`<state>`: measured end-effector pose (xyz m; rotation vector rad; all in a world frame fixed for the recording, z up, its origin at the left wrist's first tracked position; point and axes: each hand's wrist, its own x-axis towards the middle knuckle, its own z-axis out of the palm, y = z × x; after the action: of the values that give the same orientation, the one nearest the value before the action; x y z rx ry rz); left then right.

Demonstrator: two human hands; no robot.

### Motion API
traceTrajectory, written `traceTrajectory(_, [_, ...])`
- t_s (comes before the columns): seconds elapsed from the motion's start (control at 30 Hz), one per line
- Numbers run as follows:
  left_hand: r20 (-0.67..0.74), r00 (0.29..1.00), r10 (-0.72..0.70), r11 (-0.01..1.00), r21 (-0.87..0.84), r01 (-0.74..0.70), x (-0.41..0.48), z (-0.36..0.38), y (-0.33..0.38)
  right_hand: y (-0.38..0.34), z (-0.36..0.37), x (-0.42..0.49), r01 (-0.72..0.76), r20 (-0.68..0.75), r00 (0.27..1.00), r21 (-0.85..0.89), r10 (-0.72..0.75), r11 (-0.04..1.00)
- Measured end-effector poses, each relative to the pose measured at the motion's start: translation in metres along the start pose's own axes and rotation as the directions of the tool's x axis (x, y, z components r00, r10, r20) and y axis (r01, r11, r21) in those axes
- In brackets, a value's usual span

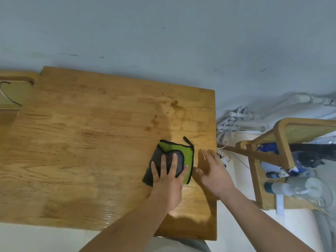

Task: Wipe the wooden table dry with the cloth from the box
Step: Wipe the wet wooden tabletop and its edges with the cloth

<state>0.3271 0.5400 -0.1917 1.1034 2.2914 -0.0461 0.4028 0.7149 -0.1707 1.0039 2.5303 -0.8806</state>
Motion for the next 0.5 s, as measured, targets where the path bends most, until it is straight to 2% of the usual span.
traceTrajectory(0.1, [-0.014, 1.0, -0.024, 0.998, 0.057, 0.024, 0.005, 0.003, -0.006, 0.018, -0.017, 0.015, -0.099, 0.1, 0.99, -0.025, 0.101, 0.995])
traceTrajectory(0.17, [-0.018, 0.999, -0.03, 0.997, 0.074, 0.031, -0.002, 0.002, -0.023, 0.021, -0.024, 0.025, -0.148, 0.137, 0.98, 0.017, 0.145, 0.989])
traceTrajectory(0.23, [-0.018, 0.987, -0.159, 0.986, 0.04, 0.159, -0.012, 0.002, -0.044, 0.02, -0.024, 0.034, -0.192, 0.17, 0.969, 0.049, 0.181, 0.98])
traceTrajectory(0.33, [-0.001, 0.931, -0.365, 0.93, -0.038, 0.365, -0.025, 0.001, -0.07, 0.012, -0.022, 0.044, -0.193, 0.214, 0.955, -0.086, 0.207, 0.978])
traceTrajectory(0.4, [0.013, 0.909, -0.416, 0.905, -0.088, 0.415, -0.025, 0.002, -0.075, 0.008, -0.026, 0.048, -0.171, 0.247, 0.944, -0.203, 0.219, 0.964])
traceTrajectory(0.5, [0.043, 0.873, -0.486, 0.854, -0.19, 0.485, -0.009, -0.002, -0.052, 0.006, -0.042, 0.057, -0.164, 0.341, 0.906, -0.262, 0.25, 0.951])
